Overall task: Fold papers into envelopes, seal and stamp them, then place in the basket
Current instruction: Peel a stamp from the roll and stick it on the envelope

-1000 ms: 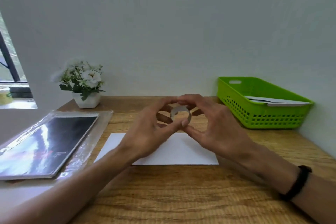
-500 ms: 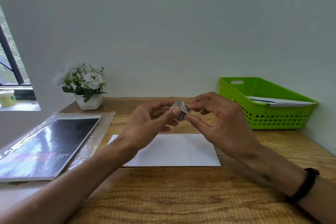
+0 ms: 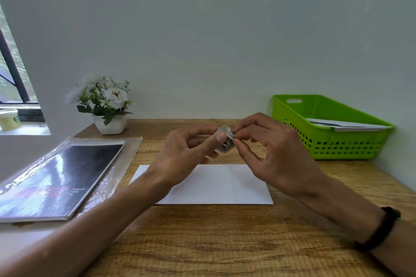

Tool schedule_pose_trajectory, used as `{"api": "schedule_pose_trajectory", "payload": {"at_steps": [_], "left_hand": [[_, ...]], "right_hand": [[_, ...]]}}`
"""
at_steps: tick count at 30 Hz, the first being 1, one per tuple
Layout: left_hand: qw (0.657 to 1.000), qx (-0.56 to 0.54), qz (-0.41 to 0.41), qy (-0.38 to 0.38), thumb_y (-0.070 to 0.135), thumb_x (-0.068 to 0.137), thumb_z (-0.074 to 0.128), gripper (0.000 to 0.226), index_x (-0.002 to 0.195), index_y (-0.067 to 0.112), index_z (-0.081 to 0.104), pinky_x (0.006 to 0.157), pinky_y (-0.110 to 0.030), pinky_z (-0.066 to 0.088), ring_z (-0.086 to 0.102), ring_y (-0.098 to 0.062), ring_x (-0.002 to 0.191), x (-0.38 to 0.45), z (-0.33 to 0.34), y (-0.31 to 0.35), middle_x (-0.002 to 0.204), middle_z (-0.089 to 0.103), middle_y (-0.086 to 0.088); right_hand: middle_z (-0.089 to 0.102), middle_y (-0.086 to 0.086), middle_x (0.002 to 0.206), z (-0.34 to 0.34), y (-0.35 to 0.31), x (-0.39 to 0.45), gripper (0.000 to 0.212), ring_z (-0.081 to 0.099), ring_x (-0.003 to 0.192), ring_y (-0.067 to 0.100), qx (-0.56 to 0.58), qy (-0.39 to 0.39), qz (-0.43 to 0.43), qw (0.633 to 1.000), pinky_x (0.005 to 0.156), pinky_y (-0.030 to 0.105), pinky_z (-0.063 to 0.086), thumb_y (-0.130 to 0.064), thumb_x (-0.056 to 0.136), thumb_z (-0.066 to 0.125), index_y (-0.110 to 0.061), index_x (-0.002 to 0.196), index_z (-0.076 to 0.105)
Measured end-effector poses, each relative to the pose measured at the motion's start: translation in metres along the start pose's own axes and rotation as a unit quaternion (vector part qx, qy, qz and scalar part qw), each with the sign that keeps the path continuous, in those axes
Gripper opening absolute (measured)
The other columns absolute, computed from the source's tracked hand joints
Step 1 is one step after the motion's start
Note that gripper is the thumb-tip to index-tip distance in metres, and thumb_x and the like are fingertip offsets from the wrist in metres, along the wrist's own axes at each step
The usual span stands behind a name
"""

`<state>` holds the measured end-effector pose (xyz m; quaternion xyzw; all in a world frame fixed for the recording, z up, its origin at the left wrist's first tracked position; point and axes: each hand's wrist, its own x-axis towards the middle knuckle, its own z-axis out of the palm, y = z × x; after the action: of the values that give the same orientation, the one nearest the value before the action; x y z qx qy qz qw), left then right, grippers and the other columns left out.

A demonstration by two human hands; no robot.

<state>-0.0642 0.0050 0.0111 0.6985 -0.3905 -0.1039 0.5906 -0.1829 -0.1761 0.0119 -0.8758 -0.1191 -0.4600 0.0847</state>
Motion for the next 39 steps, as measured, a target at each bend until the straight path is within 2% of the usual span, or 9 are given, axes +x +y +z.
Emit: {"api": "schedule_pose_trajectory", "payload": {"at_steps": [6,14,18,24,29,34,39], "left_hand": [[0.999,0.035,0.017,-0.002,0.051,0.088,0.07,0.037,0.118,0.031,0.075,0.085,-0.032,0.064,0.077,-0.008,0.09,0.0005,0.0013,0.0002,0.098,0.081,0.011],[0.996,0.08,0.042,-0.002,0.065,0.079,0.065,0.059,0.125,0.028,0.074,0.086,-0.037,0.064,0.077,-0.005,0.09,0.0006,0.0002,-0.0012,0.103,0.081,0.009],[0.996,0.081,0.046,-0.001,0.063,0.081,0.066,0.058,0.125,0.027,0.073,0.084,-0.033,0.064,0.077,-0.005,0.09,0.0017,-0.0003,-0.0021,0.104,0.081,0.008],[0.993,0.099,0.061,0.006,0.064,0.083,0.066,0.054,0.124,0.03,0.073,0.082,-0.03,0.063,0.076,-0.002,0.09,0.0029,-0.0014,-0.005,0.102,0.081,0.011],[0.992,0.101,0.07,0.006,0.063,0.083,0.066,0.054,0.124,0.029,0.073,0.078,-0.022,0.06,0.075,0.001,0.092,0.0032,-0.0016,-0.0069,0.101,0.08,0.013],[0.99,0.117,0.079,0.001,0.06,0.086,0.067,0.05,0.125,0.029,0.073,0.083,-0.028,0.063,0.074,0.002,0.095,0.0023,-0.0017,-0.0077,0.103,0.08,0.014],[0.984,0.144,0.105,0.001,0.058,0.088,0.067,0.046,0.125,0.03,0.072,0.085,-0.029,0.063,0.072,0.004,0.1,0.0012,-0.0018,-0.0067,0.107,0.078,0.017]], "right_hand": [[0.067,0.0,0.098,0.0002,-0.0018,0.0011,0.002,0.065,0.08,0.016,0.023,-0.007,0.022,0.999,0.07,0.034,0.056,-0.011,0.091,0.072,-0.01,0.089,0.072],[0.066,0.0,0.092,0.0006,-0.0059,0.0017,0.008,0.067,0.08,0.015,0.078,0.014,0.077,0.994,0.068,0.032,0.059,-0.004,0.086,0.074,-0.009,0.084,0.07],[0.067,0.001,0.09,0.0005,-0.0078,0.0024,0.01,0.068,0.079,0.014,0.107,0.033,0.119,0.987,0.068,0.028,0.06,-0.001,0.086,0.075,-0.009,0.084,0.069],[0.069,-0.004,0.088,0.0019,-0.009,0.0016,0.007,0.07,0.08,0.011,0.152,0.051,0.196,0.968,0.071,0.03,0.062,-0.008,0.088,0.075,-0.012,0.085,0.07],[0.071,-0.006,0.088,0.0011,-0.0085,0.0021,0.005,0.072,0.08,0.011,0.171,0.056,0.234,0.956,0.071,0.038,0.062,-0.012,0.089,0.075,-0.014,0.085,0.072],[0.074,-0.007,0.088,-0.0033,-0.0062,0.001,0.004,0.073,0.081,0.011,0.188,0.056,0.284,0.939,0.07,0.036,0.064,-0.016,0.091,0.075,-0.018,0.088,0.073],[0.075,-0.008,0.085,-0.0035,-0.0068,0.0012,0.003,0.074,0.08,0.011,0.186,0.056,0.307,0.932,0.071,0.04,0.065,-0.019,0.091,0.075,-0.019,0.088,0.073]]}}
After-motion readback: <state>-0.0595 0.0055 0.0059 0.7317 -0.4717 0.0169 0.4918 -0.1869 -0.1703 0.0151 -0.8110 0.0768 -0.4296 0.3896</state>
